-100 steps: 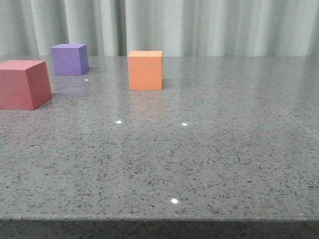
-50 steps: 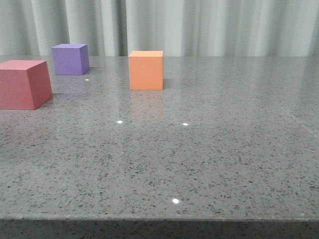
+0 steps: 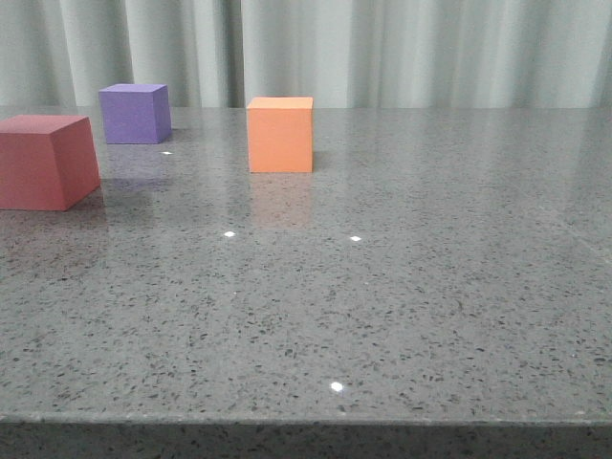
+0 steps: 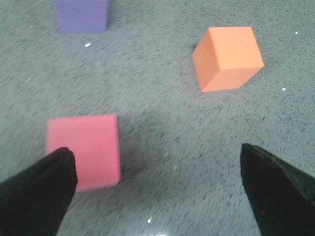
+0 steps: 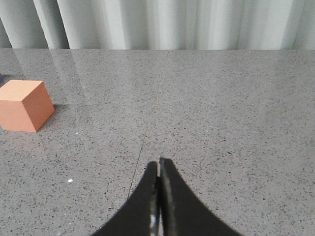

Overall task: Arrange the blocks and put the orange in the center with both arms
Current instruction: 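Lower the left gripper onto the orange cube and grasp it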

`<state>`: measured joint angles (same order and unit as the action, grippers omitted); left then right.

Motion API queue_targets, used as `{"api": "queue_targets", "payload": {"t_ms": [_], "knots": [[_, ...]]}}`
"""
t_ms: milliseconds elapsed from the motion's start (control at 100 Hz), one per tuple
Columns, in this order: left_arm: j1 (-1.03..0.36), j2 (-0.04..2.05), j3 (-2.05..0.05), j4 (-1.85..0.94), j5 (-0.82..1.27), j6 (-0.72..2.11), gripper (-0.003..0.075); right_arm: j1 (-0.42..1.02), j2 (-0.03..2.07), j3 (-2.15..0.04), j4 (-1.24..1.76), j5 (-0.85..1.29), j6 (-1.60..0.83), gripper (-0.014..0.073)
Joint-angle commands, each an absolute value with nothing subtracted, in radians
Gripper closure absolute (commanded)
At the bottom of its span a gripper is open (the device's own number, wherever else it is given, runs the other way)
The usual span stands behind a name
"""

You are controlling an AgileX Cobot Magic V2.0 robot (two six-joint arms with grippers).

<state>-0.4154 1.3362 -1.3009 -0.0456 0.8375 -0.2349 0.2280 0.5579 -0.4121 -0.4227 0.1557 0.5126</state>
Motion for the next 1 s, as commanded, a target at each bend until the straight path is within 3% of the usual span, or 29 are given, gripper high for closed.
{"api": "queue_targets", "payload": {"t_ms": [0, 260, 500, 990], "knots": [[-0.489, 1.398, -1.418, 0.024, 0.773, -0.311, 0.0088, 0.221, 0.557, -0.439, -0.444, 0.086, 0.512, 0.0660], [-0.623, 1.650, -1.674, 0.155, 0.800, -0.419, 0.0089, 0.221, 0.557, -0.439, -0.444, 0.086, 0.512, 0.0660], [-0.651, 1.816, -1.860, 0.243, 0.871, -0.505, 0.0089, 0.221, 0.557, -0.439, -0.444, 0.086, 0.512, 0.0660], [-0.652, 1.959, -1.941, 0.249, 0.863, -0.521, 0.0089, 0.221, 0.557, -0.439, -0.444, 0.086, 0.512, 0.0660]]}}
